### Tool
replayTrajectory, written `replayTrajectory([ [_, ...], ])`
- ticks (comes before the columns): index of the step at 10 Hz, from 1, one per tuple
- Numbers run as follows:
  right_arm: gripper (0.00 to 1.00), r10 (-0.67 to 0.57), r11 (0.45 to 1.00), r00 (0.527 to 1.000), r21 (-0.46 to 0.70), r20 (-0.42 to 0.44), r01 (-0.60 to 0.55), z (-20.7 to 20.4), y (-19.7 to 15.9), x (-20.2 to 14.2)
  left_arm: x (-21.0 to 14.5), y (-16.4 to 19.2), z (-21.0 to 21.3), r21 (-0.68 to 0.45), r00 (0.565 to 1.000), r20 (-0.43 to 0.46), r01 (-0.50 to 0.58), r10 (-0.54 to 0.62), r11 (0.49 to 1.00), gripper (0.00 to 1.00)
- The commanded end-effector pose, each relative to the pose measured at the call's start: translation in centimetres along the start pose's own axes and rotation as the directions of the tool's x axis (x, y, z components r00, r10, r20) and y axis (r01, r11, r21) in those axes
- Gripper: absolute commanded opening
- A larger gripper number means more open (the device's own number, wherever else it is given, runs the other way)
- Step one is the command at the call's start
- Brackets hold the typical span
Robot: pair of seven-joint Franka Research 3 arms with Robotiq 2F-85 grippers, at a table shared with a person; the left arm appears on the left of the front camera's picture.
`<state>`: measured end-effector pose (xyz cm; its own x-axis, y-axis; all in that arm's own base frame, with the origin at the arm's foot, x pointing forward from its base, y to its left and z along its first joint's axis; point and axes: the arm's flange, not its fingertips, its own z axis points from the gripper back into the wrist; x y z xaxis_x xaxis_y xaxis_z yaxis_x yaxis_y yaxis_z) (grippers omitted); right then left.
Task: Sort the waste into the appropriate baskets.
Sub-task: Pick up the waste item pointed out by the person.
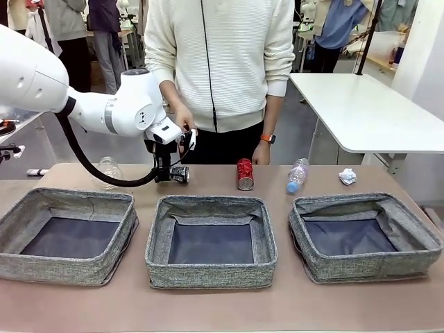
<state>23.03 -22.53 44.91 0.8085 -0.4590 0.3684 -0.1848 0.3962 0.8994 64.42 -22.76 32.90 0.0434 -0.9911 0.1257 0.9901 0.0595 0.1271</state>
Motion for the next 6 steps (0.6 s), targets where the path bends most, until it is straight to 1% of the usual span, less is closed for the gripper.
replayTrajectory([
  [1, 1.00, 0.025, 1.000, 1.000, 0.016, 0.014, -0.025, 0.0, 0.0, 0.2, -0.6, -0.7, 0.8, -0.022, 1.000, 0.011, -0.010, 0.010, 1.000, 0.00],
  [4, 1.00, 0.025, 1.000, 1.000, 0.016, 0.014, -0.025, 0.0, 0.0, 0.2, -0.5, -1.0, 0.9, -0.041, 1.000, 0.000, -0.028, 0.028, 0.999, 0.00],
  [5, 1.00, 0.025, 1.000, 1.000, 0.016, 0.014, -0.025, 0.0, 0.0, 0.2, -0.6, -1.1, 1.3, -0.041, 0.999, -0.004, -0.051, 0.051, 0.998, 0.00],
  [6, 1.00, 0.025, 1.000, 1.000, 0.016, 0.014, -0.025, 0.0, 0.0, 0.2, -0.6, -1.7, 3.1, -0.066, 0.988, -0.014, -0.156, 0.155, 0.986, 0.00],
])
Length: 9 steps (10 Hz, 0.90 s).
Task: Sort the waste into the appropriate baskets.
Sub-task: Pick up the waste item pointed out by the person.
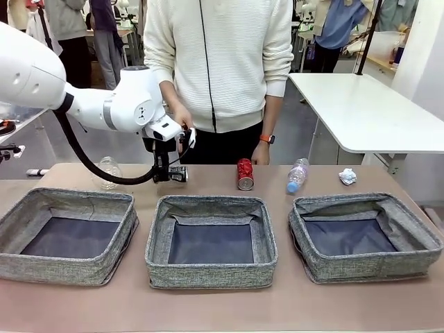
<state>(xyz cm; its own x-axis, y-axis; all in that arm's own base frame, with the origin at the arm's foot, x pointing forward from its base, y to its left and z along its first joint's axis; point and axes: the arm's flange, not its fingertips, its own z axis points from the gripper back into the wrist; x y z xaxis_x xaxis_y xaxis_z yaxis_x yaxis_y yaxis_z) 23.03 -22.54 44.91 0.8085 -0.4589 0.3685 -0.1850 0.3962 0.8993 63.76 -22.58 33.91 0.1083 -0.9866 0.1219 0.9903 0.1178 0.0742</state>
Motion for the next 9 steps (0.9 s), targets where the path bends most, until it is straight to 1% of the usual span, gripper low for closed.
replayTrajectory([
  [1, 1.00, 0.025, 1.000, 1.000, 0.016, 0.014, -0.025, 0.0, 0.0, 0.2, -0.6, -3.1, 5.6, -0.011, 0.984, 0.052, -0.171, 0.172, 0.985, 0.00],
  [2, 1.00, 0.025, 1.000, 1.000, 0.016, 0.014, -0.025, 0.0, 0.0, 0.2, -0.8, -5.9, 10.3, 0.003, 0.944, 0.074, -0.321, 0.320, 0.947, 0.00],
  [3, 1.00, 0.025, 1.000, 1.000, 0.016, 0.014, -0.025, 0.0, 0.0, 0.2, -1.3, -9.0, 14.4, -0.046, 0.879, 0.074, -0.470, 0.472, 0.882, 0.00],
  [4, 1.00, 0.025, 1.000, 1.000, 0.016, 0.014, -0.025, 0.0, 0.0, 0.2, -1.1, -13.3, 17.5, -0.097, 0.895, 0.185, -0.395, 0.407, 0.913, 0.00],
  [5, 1.00, 0.025, 1.000, 1.000, 0.016, 0.014, -0.025, 0.0, 0.0, 0.2, -0.6, -17.6, 19.3, -0.291, 0.919, 0.251, -0.228, 0.304, 0.929, 0.00],
  [6, 1.00, 0.025, 1.000, 1.000, 0.016, 0.014, -0.025, 0.0, 0.0, 0.2, 0.4, -20.8, 20.4, -0.378, 0.881, 0.322, -0.217, 0.348, 0.900, 0.00],
  [7, 1.00, 0.025, 1.000, 1.000, 0.016, 0.014, -0.025, 0.0, 0.0, 0.2, 1.5, -22.8, 21.2, -0.460, 0.845, 0.307, -0.271, 0.438, 0.846, 0.00],
  [8, 1.00, 0.025, 1.000, 1.000, 0.016, 0.014, -0.025, 0.0, 0.0, 0.2, 1.8, -17.9, 21.1, -0.268, 0.903, 0.257, -0.277, 0.346, 0.923, 0.00],
  [9, 1.00, 0.025, 1.000, 1.000, 0.016, 0.014, -0.025, 0.0, 0.0, 0.2, 1.8, -17.9, 21.1, -0.268, 0.903, 0.257, -0.277, 0.346, 0.923, 0.00],
])
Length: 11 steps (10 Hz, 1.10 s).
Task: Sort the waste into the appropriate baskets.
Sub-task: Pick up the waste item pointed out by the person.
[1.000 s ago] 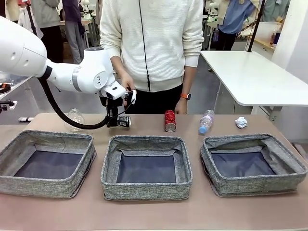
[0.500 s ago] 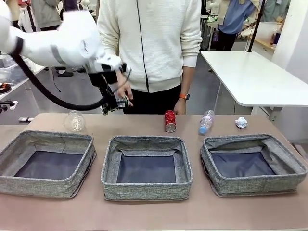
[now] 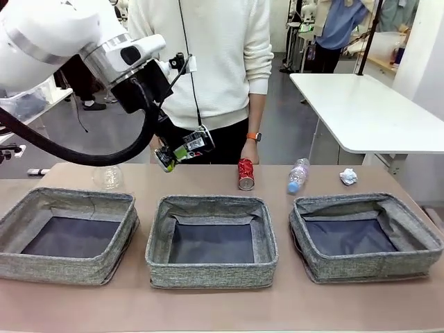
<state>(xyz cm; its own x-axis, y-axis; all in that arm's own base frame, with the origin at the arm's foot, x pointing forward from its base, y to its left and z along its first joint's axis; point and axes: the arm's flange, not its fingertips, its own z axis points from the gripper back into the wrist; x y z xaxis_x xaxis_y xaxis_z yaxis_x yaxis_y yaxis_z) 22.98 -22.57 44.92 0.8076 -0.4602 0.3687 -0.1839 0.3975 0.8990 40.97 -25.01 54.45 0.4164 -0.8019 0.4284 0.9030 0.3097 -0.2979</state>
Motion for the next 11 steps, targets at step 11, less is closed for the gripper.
replayTrajectory([
  [11, 1.00, 0.025, 1.000, 1.000, 0.017, 0.013, -0.025, 0.0, 0.0, 0.3, 8.8, -12.4, 5.0, 0.375, 0.714, 0.108, -0.673, 0.691, 0.637, 0.26],
])
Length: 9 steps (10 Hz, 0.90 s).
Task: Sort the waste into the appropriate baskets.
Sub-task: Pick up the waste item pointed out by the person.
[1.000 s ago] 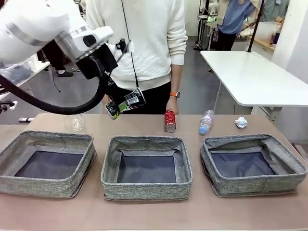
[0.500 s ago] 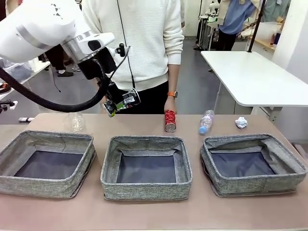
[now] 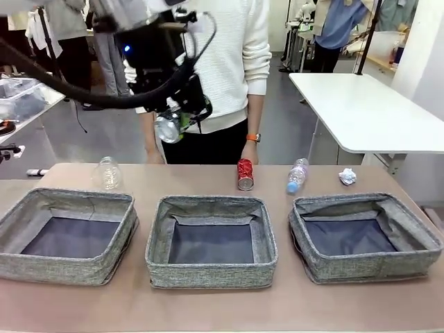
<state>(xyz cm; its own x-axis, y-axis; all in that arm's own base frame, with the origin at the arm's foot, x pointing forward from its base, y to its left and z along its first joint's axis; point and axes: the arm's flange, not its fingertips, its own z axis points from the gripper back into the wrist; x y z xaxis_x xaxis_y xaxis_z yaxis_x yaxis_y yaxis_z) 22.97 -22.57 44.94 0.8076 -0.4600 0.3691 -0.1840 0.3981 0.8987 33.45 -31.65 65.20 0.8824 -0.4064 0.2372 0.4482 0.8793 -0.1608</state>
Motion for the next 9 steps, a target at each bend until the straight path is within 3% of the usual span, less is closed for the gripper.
replayTrajectory([
  [1, 1.00, 0.024, 1.000, 1.000, 0.018, 0.013, -0.024, -0.1, 0.0, 0.3, 1.1, -3.5, 2.2, 0.030, 0.993, -0.012, -0.120, 0.121, 0.992, 0.26],
  [5, 1.00, 0.024, 1.000, 1.000, 0.018, 0.013, -0.024, -0.1, 0.0, 0.3, 0.6, -7.7, 11.6, 0.014, 0.999, 0.018, -0.050, 0.049, 0.999, 0.26],
  [9, 1.00, 0.024, 1.000, 1.000, 0.018, 0.013, -0.024, -0.1, 0.0, 0.3, -0.3, -8.3, 17.1, -0.026, 0.996, 0.062, -0.061, 0.063, 0.998, 0.26],
])
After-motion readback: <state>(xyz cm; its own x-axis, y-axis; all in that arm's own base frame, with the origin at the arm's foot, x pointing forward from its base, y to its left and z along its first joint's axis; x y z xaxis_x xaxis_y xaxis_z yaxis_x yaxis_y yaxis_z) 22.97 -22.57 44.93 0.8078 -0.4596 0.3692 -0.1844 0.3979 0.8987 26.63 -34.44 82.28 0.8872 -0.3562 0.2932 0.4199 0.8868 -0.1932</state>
